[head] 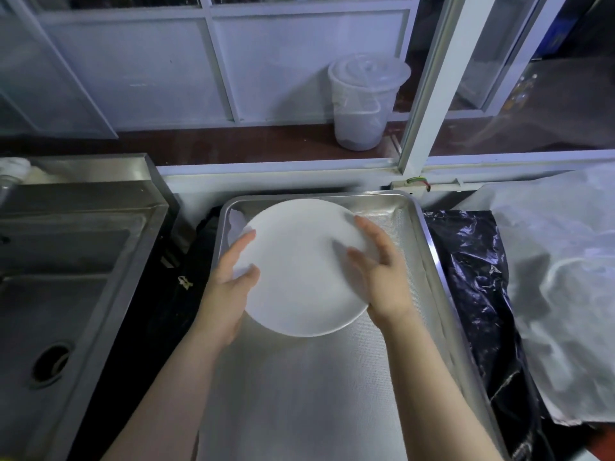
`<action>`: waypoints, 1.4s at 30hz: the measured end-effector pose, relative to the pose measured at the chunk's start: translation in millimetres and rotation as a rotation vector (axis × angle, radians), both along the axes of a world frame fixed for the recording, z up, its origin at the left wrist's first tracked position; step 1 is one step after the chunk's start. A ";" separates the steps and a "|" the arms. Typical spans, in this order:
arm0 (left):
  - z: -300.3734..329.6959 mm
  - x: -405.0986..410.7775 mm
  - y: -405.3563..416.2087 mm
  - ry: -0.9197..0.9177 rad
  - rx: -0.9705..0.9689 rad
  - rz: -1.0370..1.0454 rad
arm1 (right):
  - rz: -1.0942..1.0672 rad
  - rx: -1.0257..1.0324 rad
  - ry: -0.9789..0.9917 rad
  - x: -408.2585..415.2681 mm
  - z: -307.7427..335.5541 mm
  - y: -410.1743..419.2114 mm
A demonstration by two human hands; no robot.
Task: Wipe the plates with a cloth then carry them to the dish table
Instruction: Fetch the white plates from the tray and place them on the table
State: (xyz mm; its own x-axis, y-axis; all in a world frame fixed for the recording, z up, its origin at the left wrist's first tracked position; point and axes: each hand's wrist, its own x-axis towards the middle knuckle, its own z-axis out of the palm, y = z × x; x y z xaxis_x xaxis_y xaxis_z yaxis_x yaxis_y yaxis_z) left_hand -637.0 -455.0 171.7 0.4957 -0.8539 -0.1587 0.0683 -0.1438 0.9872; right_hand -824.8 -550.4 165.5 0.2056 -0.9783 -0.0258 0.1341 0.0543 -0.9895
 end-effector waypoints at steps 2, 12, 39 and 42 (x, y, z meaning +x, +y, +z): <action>1.1 -0.3 19.0 -0.044 0.019 -0.014 | 0.003 0.023 -0.001 -0.8 -1.1 15.0; 9.6 -4.7 135.1 -0.007 0.009 -0.036 | -0.032 0.123 -0.002 -6.9 -4.3 128.3; 72.7 -119.2 385.7 0.008 -0.176 -0.962 | -0.983 -0.050 0.228 -120.4 99.2 585.0; 80.1 -158.0 411.2 0.024 -0.183 -1.107 | -1.116 -0.043 0.196 -142.1 104.4 633.9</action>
